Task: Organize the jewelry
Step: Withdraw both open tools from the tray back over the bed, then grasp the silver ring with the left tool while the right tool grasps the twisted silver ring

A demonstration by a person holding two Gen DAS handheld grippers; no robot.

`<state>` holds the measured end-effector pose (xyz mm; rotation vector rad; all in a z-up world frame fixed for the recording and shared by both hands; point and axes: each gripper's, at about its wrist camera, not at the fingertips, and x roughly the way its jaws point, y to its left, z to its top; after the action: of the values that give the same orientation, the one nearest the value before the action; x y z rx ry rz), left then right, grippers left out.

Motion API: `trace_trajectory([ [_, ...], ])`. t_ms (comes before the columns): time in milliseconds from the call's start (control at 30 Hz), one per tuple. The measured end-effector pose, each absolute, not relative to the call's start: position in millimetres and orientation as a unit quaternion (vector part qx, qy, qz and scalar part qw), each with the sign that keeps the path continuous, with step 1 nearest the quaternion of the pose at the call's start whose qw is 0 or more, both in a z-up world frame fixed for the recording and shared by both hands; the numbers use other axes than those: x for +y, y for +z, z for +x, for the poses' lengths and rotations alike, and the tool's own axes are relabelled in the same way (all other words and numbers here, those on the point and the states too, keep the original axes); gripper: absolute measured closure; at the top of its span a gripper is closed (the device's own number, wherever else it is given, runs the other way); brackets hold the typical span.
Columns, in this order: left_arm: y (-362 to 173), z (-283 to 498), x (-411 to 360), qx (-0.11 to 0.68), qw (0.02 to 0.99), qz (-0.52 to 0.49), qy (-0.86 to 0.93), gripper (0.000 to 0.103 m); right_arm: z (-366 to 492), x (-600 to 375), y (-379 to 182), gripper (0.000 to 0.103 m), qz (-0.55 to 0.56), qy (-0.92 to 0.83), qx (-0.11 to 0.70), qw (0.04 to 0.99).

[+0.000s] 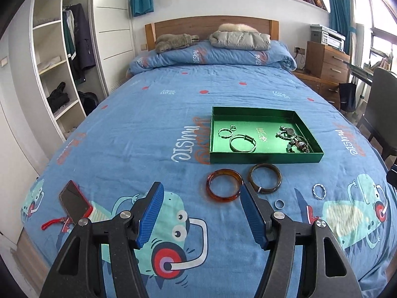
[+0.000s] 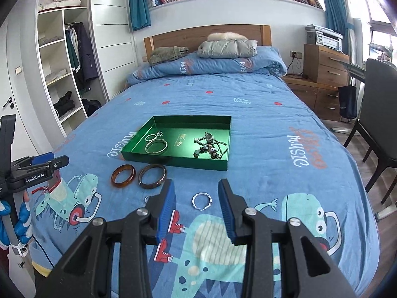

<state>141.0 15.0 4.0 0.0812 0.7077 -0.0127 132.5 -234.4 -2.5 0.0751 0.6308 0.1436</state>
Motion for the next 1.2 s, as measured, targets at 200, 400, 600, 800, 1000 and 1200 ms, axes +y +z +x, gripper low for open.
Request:
trace_trajectory([
  [200,10,120,10,0.334,0.942,0.040,-0.008,0.039,115,-226,-7,0.068,0.031,0.072,0.311,0.947],
  [400,12,106,5,0.320,0.946,0.051,-0.007,0.032,108,-220,-13,0.068,0.033,0.075,0.315,0.945],
  [600,9,103,2,0.320,0.946,0.053,-0.010,0.030,106,-217,-19,0.068,0.036,0.077,0.320,0.944],
  [800,3,105,-2,0.324,0.944,0.055,-0.015,0.030,107,-217,-21,0.068,0.036,0.076,0.321,0.943],
  [1000,-7,111,-11,0.331,0.941,0.061,-0.025,0.030,114,-221,-30,0.068,0.041,0.076,0.327,0.941],
  [1200,-18,120,-22,0.337,0.938,0.062,-0.043,0.030,122,-224,-42,0.068,0.042,0.081,0.336,0.938],
])
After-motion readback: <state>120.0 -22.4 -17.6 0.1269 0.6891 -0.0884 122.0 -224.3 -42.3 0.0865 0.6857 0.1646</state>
